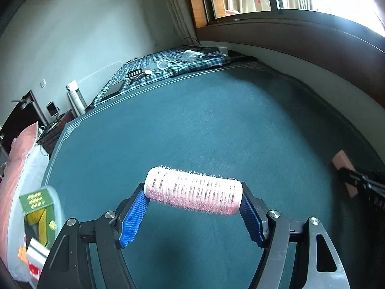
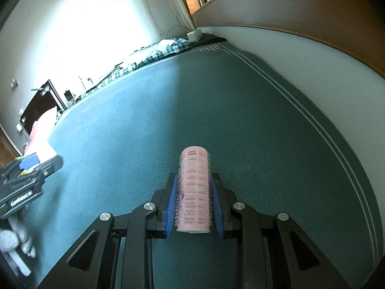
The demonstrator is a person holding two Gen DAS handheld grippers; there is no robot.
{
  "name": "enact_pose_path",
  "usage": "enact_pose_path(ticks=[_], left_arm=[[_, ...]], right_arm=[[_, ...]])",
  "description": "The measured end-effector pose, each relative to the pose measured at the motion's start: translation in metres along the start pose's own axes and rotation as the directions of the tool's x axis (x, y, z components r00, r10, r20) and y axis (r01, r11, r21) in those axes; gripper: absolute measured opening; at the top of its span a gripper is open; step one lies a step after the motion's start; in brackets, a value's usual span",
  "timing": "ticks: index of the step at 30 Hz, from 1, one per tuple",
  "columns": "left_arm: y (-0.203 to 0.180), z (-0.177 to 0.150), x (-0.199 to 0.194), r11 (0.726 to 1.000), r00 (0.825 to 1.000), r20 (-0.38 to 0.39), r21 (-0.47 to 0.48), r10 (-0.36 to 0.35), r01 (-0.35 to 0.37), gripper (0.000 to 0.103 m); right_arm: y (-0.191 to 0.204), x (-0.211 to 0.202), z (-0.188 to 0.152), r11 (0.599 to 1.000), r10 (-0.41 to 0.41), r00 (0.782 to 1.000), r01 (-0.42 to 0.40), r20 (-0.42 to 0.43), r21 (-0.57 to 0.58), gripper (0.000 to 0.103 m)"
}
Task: Organize objects
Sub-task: 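Carry both pink rollers, one in each tool, over the clear bowl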
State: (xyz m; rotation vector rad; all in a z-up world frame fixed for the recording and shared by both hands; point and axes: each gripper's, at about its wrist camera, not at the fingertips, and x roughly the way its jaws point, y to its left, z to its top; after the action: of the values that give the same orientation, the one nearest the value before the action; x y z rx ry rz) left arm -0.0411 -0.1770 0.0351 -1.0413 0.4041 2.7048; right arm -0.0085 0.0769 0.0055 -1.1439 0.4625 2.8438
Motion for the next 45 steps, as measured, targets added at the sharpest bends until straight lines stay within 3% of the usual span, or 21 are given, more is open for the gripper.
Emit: enact_pose_path(ticks=[12,29,40,45], left_arm=[[0.026,-0.029,-0.019,0.998,1.0,-0.006,-0.055,0.003,-0.004,0.076],[0.053,-0.052,-0.031,0.993,1.0,-0.005,-0.119,0.023,-0.023,0.076],[0.072,-0.071,-0.039,0.987,1.0,-0.01,-0.156,0.024,-0.025,0.076],[0.085,-0.079,-0.045,0.982,1.0,-0.012,-0.188,0.025,-0.026,0.076]], right_arm=[[0.006,-0.005,-0.005,0.999,-0.048,0.999,0.048,-0.008,-0.02,0.028],[0.069,-0.022,-0.036,0.989,0.129,0.989,-0.134,-0.074,-0.059,0.028],[0.11,-0.025,-0.045,0.972,0.193,0.976,-0.204,-0.1,-0.117,0.028],[0.149,-0.013,-0.042,0.962,0.21,0.97,-0.227,-0.119,-0.152,0.028]])
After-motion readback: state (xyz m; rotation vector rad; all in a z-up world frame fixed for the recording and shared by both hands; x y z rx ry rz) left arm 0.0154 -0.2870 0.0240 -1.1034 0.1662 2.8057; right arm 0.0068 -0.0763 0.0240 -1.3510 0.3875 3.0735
